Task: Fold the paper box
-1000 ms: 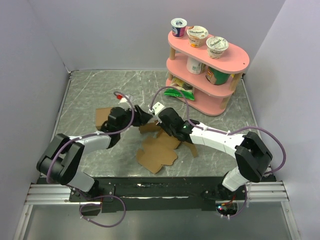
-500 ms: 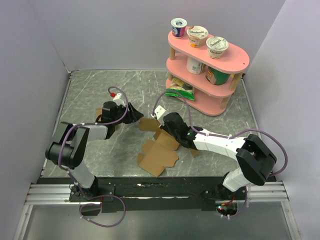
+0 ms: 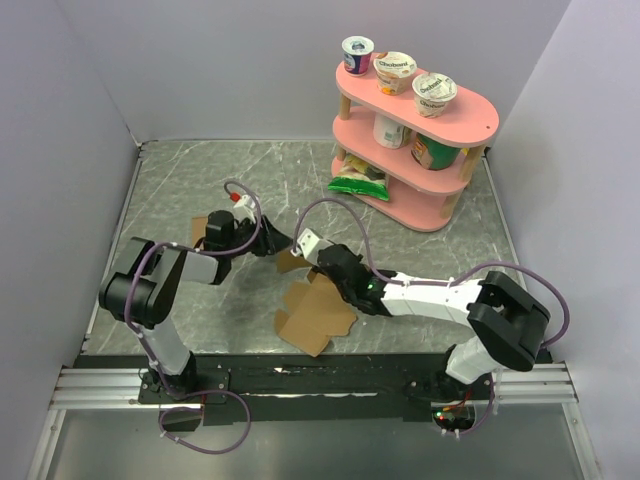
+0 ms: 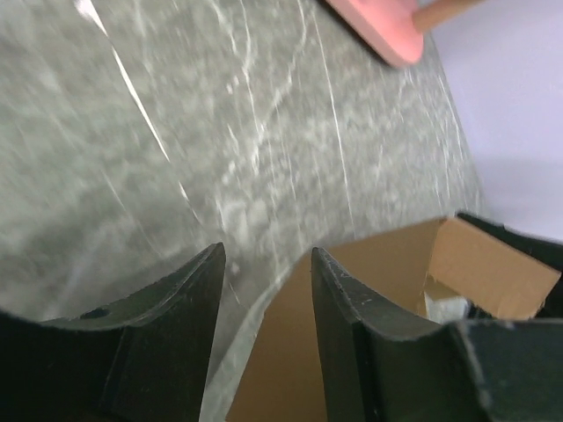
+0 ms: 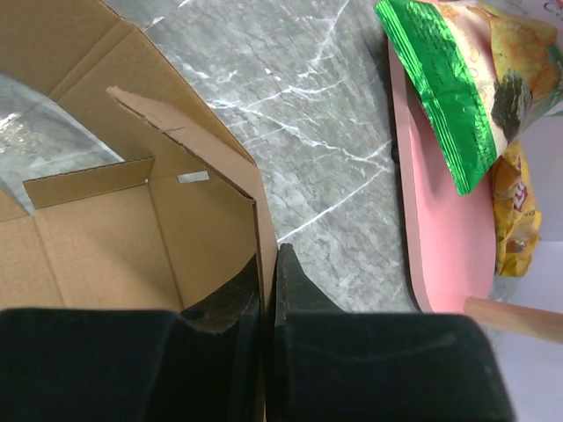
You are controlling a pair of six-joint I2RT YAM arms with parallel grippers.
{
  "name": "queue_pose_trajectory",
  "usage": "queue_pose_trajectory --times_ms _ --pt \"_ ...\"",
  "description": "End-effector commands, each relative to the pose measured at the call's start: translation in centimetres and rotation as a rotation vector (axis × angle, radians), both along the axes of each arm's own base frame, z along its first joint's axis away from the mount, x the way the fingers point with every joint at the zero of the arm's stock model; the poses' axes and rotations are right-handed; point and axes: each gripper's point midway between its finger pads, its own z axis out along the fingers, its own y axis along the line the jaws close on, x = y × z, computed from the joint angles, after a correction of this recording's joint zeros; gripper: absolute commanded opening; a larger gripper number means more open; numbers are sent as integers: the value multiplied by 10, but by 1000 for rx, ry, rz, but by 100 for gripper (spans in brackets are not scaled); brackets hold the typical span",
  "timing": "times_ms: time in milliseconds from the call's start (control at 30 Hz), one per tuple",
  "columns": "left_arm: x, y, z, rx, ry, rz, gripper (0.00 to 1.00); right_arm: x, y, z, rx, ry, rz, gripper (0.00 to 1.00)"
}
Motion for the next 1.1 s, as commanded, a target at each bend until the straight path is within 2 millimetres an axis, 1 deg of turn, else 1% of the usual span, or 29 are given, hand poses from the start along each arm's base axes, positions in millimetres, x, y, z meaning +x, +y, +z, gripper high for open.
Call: queue_pose_trajectory --times_ms 0,67,133,167,200,300,400,467,567,700,833,900,967,1000,1067 --pt "-20 -12 3 -35 -33 -91 49 0 1 -3 20 -13 -26 12" --pt "-27 -16 0 -33 -23 -108 49 0 -1 -6 6 -10 -41 14" --pt "-36 -21 -2 -29 -19 -125 49 2 0 -4 8 -11 -58 15" --pt "-38 -21 -2 -26 -20 -125 48 3 -2 -9 -9 -4 -69 21" --pt "-42 -21 -4 -23 -17 -123 48 4 -1 -7 -3 -4 -73 27" --pt "-51 -25 -3 -30 -25 -131 48 3 1 -10 13 8 -77 36" --pt "-56 -26 -3 -35 -33 -129 48 1 1 -10 26 9 -82 37" --pt "-61 -28 1 -49 -48 -149 48 1 0 -8 25 2 -85 33" --pt "-72 -35 11 -72 -92 -190 48 1 -4 -7 9 -18 -98 32" --pt "-88 -44 26 -86 -175 -251 50 -1 -5 -6 3 -42 -101 34" --pt "-100 -48 33 -91 -222 -288 51 -2 -4 -4 21 -40 -99 32" --pt "-102 -48 32 -85 -231 -287 52 -2 -3 -3 29 -38 -96 32" --pt "-100 -51 30 -75 -233 -285 52 -3 -1 -4 37 -31 -87 31" --pt "-103 -54 28 -71 -232 -301 52 -3 0 -3 48 -28 -88 31" --pt "-104 -59 29 -76 -242 -309 54 -3 1 -3 54 -27 -87 32"
